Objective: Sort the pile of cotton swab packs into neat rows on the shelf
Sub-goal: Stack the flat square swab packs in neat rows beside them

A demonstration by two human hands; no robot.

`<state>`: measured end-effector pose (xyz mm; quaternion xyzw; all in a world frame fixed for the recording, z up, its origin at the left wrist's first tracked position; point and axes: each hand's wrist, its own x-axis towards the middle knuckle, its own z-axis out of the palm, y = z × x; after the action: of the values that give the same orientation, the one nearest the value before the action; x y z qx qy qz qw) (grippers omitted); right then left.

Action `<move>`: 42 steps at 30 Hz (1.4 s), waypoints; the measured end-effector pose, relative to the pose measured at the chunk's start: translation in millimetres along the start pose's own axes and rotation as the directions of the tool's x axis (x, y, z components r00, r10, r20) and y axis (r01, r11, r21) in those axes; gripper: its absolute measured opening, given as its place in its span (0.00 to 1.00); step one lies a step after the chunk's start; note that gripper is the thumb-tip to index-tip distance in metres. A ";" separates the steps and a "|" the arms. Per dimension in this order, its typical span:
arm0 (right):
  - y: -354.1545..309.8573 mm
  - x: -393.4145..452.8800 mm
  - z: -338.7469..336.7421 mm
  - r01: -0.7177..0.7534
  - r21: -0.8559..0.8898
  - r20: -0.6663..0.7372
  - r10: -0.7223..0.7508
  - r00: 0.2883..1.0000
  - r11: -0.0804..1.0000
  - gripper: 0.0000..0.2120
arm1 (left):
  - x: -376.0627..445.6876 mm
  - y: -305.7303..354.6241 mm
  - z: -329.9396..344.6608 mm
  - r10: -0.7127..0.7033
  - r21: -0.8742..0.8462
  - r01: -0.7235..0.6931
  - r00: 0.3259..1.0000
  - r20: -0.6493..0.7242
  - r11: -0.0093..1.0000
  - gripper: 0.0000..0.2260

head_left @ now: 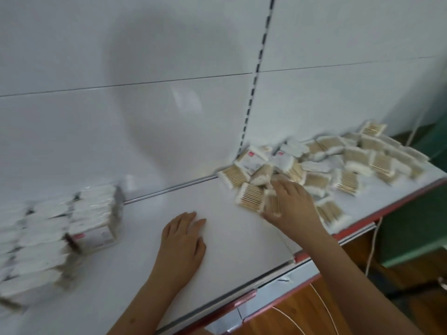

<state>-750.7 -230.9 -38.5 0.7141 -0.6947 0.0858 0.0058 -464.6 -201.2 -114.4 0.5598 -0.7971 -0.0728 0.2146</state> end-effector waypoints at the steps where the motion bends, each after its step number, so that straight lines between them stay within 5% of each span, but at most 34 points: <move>1: 11.0 -6.0 2.3 0.003 -0.051 0.059 0.000 0.998 0.999 0.43 | 3.7 3.0 1.2 0.005 -0.009 -0.005 1.000 0.011 1.000 0.22; 3: 26.1 -15.8 7.8 0.018 -0.034 0.104 -0.014 0.995 0.999 0.45 | 10.3 11.4 3.3 0.031 -0.042 -0.030 0.999 0.025 0.999 0.22; 9: 21.0 -22.7 5.9 0.131 0.121 -0.057 -0.125 0.991 0.984 0.40 | 34.4 48.0 -7.1 0.122 -0.275 -0.122 0.992 -0.014 0.954 0.22; 12: -2.4 -25.1 -16.1 0.050 0.465 0.126 -0.122 0.984 0.884 0.39 | 48.9 62.9 -19.6 0.213 -0.364 -0.209 0.977 -0.028 0.908 0.33; 15: -15.1 -26.0 -27.5 0.101 0.557 0.226 -0.267 0.937 0.824 0.30 | 58.9 68.8 -19.0 0.353 -0.366 -0.361 0.931 -0.091 0.858 0.25; 18: -5.7 -29.6 -30.1 -0.006 0.622 0.180 -0.136 0.974 0.783 0.30 | 59.0 70.7 -19.9 0.171 -0.496 -0.166 0.985 -0.036 0.852 0.11; 21: 25.4 -34.4 -19.7 -0.166 0.259 -0.030 0.180 0.983 0.951 0.34 | 52.8 67.0 -16.2 -0.103 -0.623 0.176 0.983 0.151 0.762 0.08; 24: 44.0 -42.7 -2.3 -0.303 0.016 0.083 0.301 0.950 0.953 0.37 | 51.1 67.0 -13.9 -0.201 -0.707 0.329 0.944 0.262 0.626 0.08; 27: 49.5 -48.0 11.6 -0.321 0.162 0.089 0.310 0.947 0.933 0.29 | 53.6 72.9 -15.1 -0.215 -0.762 0.384 0.923 0.318 0.522 0.07; 31: 35.8 -42.4 -12.3 -0.371 0.566 0.030 0.432 0.901 0.736 0.17 | 59.9 77.9 -20.1 -0.221 -0.771 0.422 0.906 0.360 0.477 0.09; 36: 10.1 -32.4 -57.8 -0.080 0.694 0.036 0.076 0.996 0.716 0.12 | 65.6 73.4 -31.6 -0.228 -0.771 0.460 0.888 0.400 0.440 0.07; 40: -16.8 -12.5 -61.3 0.015 0.706 0.110 -0.130 0.985 0.708 0.13 | 69.4 68.1 -40.8 -0.191 -0.768 0.545 0.838 0.511 0.336 0.17; 42: -26.5 -1.3 -52.0 0.106 0.672 0.062 -0.199 0.978 0.733 0.13 | 63.3 63.2 -45.9 -0.105 -0.771 0.513 0.851 0.514 0.378 0.20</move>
<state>-730.3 -222.1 15.5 0.7278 -0.5564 0.2801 -0.2868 -517.4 -231.0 -34.3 0.4778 -0.5396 -0.6261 0.2975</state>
